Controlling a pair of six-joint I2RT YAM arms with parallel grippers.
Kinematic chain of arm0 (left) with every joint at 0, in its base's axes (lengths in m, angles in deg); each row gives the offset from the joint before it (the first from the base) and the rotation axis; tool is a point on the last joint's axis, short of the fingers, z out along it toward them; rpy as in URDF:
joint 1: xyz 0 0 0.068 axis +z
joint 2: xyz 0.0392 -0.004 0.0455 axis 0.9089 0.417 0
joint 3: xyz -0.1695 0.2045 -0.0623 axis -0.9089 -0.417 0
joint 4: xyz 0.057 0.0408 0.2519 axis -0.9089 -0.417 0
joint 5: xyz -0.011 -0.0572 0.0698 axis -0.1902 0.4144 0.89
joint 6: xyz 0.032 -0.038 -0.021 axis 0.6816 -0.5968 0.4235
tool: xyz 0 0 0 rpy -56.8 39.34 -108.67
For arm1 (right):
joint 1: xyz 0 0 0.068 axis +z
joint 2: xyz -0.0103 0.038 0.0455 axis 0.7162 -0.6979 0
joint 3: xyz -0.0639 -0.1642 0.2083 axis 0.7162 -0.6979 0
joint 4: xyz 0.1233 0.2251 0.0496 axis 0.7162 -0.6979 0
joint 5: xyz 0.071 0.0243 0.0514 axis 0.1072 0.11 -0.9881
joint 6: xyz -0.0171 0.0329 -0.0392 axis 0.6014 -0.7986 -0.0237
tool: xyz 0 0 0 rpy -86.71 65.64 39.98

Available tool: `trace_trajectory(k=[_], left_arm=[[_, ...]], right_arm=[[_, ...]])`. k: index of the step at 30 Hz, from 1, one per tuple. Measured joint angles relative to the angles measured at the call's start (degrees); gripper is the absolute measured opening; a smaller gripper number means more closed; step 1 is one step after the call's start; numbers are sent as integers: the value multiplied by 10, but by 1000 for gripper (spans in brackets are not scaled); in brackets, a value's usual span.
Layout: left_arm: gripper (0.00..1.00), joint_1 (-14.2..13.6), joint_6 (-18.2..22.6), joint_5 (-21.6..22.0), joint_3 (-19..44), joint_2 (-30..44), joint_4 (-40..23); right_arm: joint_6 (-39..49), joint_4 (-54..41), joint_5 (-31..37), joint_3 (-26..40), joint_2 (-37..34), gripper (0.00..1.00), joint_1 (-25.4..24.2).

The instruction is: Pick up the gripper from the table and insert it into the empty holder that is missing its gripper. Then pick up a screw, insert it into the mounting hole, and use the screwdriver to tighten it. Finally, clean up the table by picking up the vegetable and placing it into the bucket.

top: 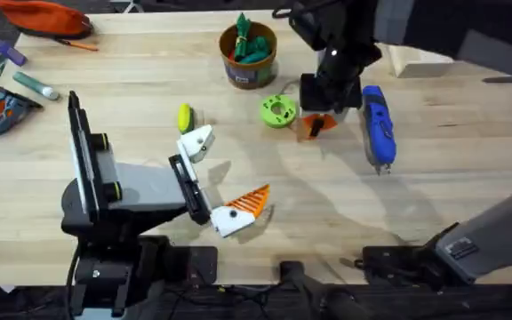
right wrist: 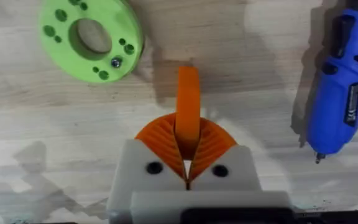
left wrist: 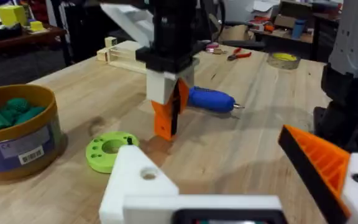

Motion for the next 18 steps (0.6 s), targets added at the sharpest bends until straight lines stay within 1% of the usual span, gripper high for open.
trace_trajectory(k=[5, 6, 7, 18], left_arm=[[987, 0, 0, 0, 0, 0, 0], [987, 0, 0, 0, 0, 0, 0], [985, 0, 0, 0, 0, 0, 0], [987, 0, 0, 0, 0, 0, 0]], right_arm=[[2, 0, 0, 0, 58, 9, 0], [2, -1, 0, 0, 106, 9, 0], [2, -1, 0, 0, 121, 9, 0], [2, -2, -12, 0, 246, 9, 0]])
